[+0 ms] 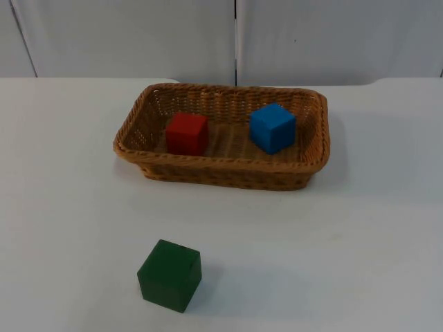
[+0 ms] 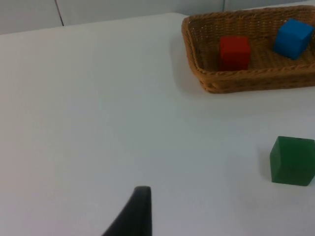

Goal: Pick up one cube with each hand and place exactly two cubes into the same basket, leaving the remaining cube outside.

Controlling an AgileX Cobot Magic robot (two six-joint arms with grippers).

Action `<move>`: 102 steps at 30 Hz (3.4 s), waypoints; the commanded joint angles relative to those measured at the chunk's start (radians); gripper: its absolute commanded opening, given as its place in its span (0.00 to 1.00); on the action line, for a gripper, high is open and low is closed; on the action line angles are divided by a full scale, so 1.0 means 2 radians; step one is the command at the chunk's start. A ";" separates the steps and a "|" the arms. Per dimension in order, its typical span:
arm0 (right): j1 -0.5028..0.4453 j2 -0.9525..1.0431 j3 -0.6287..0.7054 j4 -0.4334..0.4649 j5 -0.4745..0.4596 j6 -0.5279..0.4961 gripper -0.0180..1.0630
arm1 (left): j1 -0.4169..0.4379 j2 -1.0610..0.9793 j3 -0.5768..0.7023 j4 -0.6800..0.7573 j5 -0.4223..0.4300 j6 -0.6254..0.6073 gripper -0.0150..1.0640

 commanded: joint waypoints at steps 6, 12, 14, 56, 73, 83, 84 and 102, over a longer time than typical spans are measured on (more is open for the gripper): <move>-0.001 -0.002 0.003 0.000 -0.004 0.003 0.99 | 0.000 -0.002 0.002 0.001 0.002 -0.004 0.99; -0.001 -0.002 0.003 -0.001 -0.004 0.003 0.99 | 0.000 -0.002 0.002 0.001 0.002 -0.004 0.99; -0.001 -0.002 0.003 -0.001 -0.004 0.003 0.99 | 0.000 -0.002 0.002 0.001 0.002 -0.004 0.99; -0.001 -0.002 0.003 -0.001 -0.005 0.003 0.99 | 0.084 -0.002 0.002 0.000 0.002 -0.004 0.99; -0.097 -0.002 0.003 -0.001 -0.005 0.003 0.99 | 0.084 -0.002 0.002 0.000 0.002 -0.004 0.99; -0.155 -0.002 0.003 -0.001 -0.005 0.003 0.99 | 0.084 -0.002 0.002 0.000 0.002 -0.004 0.99; -0.161 -0.002 0.003 -0.001 -0.005 0.003 0.99 | 0.084 -0.002 0.002 0.000 0.002 -0.004 0.99; -0.186 -0.002 0.003 0.002 -0.005 0.003 0.99 | 0.084 -0.002 0.002 0.000 0.002 -0.004 0.99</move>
